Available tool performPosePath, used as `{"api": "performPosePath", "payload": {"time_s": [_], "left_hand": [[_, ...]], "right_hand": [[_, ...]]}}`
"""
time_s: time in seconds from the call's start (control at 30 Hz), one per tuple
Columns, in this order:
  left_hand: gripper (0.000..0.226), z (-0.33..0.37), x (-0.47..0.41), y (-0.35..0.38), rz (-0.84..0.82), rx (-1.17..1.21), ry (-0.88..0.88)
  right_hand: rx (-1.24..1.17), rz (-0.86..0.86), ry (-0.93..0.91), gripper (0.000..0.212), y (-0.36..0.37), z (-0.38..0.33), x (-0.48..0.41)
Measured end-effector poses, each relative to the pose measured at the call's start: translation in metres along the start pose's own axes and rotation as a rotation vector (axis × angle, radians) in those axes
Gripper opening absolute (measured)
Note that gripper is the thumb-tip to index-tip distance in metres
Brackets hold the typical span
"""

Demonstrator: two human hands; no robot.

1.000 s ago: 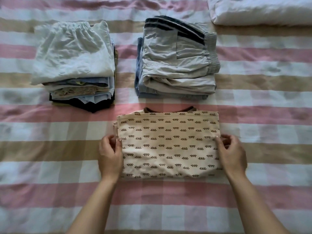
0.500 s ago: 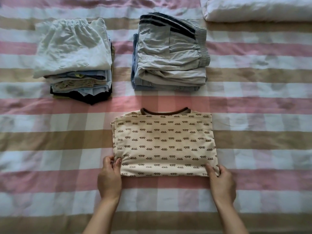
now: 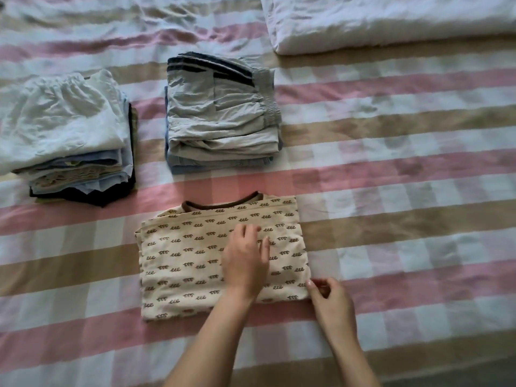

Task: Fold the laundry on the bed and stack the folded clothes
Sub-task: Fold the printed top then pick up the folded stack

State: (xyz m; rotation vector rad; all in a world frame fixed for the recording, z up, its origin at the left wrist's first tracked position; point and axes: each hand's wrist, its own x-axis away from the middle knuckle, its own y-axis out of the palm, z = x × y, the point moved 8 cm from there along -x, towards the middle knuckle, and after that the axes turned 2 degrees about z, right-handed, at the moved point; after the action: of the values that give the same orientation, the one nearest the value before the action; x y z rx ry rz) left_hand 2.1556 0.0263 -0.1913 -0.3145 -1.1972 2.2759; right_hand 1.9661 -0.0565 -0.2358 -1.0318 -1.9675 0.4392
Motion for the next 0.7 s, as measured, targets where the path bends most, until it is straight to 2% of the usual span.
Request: {"api": "performPosePath", "payload": {"time_s": [0.1,0.23,0.4,0.5,0.6,0.67,0.7], "left_hand": [[0.033,0.027,-0.023,0.048,-0.15,-0.067,-0.047],[0.06,0.027,-0.043,0.082,-0.257,-0.237,-0.185],[0.043,0.028,-0.054,0.082,-0.176,-0.221,-0.12],[0.035,0.028,-0.058,0.078,-0.206,-0.222,-0.116],[0.017,0.02,-0.061,0.067,-0.215,0.023,-0.207],[0.004,0.006,-0.058,0.051,-0.222,0.328,-0.337],[0.005,-0.001,-0.056,0.043,-0.233,0.491,-0.408]], "right_hand": [[-0.087,-0.032,0.056,0.015,0.006,0.009,0.002],[-0.181,-0.036,0.102,0.013,0.01,0.017,0.002],[-0.233,-0.006,0.13,0.019,0.01,0.019,0.005],[-0.315,0.051,0.132,0.016,0.007,0.015,0.012],[-0.386,0.142,0.06,0.018,0.0,-0.002,0.028],[-0.362,0.162,-0.078,0.028,0.003,-0.024,0.043],[-0.324,0.178,-0.188,0.031,0.005,-0.038,0.052]]}}
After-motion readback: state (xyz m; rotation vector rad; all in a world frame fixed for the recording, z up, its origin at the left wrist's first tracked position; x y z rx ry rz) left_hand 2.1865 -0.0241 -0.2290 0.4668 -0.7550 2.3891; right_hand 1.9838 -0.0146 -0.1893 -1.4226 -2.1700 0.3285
